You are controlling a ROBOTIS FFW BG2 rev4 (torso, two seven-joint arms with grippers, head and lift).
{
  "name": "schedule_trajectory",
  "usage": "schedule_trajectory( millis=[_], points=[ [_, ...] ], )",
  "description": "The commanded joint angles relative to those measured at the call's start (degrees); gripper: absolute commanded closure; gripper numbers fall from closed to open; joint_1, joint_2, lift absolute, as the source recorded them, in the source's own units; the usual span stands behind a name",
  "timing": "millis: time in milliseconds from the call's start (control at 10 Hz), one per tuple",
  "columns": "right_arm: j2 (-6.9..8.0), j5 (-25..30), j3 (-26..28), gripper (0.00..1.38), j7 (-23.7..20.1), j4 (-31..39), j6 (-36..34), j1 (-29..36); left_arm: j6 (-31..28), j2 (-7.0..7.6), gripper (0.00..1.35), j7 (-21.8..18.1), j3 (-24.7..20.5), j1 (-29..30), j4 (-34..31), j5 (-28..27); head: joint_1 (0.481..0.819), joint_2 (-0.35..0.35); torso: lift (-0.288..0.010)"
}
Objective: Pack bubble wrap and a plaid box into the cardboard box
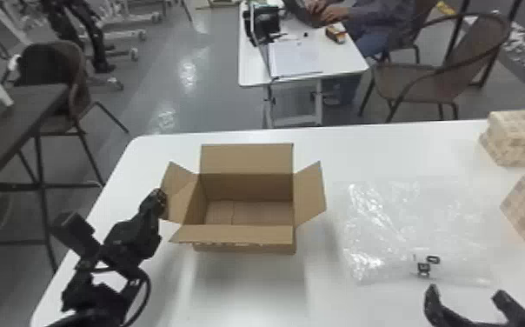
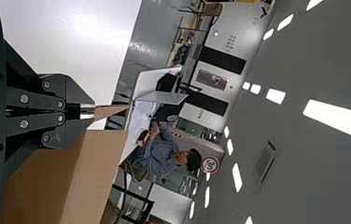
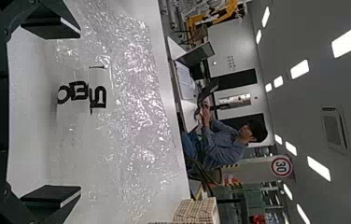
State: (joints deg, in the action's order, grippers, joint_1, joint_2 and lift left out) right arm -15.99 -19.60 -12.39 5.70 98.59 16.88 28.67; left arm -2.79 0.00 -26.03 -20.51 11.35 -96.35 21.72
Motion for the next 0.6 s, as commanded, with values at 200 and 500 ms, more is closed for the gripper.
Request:
schedule_trajectory(
  millis=[200, 500],
  points=[
    [0.17, 1.5, 1.2, 0.12, 8.5, 10.9, -5.4, 1.2, 0.3, -0.15, 1.2, 0.0, -0.1, 0.2, -0.1, 0.3, 0.695, 0.155, -0.11],
    [2.54, -3.4, 5.8, 0.12, 8.4, 18.3, -27.4, -3.8, 0.6, -0.15, 1.2, 0.0, 1.0, 0.2, -0.1, 1.4, 0.695, 0.134, -0.11]
  ],
)
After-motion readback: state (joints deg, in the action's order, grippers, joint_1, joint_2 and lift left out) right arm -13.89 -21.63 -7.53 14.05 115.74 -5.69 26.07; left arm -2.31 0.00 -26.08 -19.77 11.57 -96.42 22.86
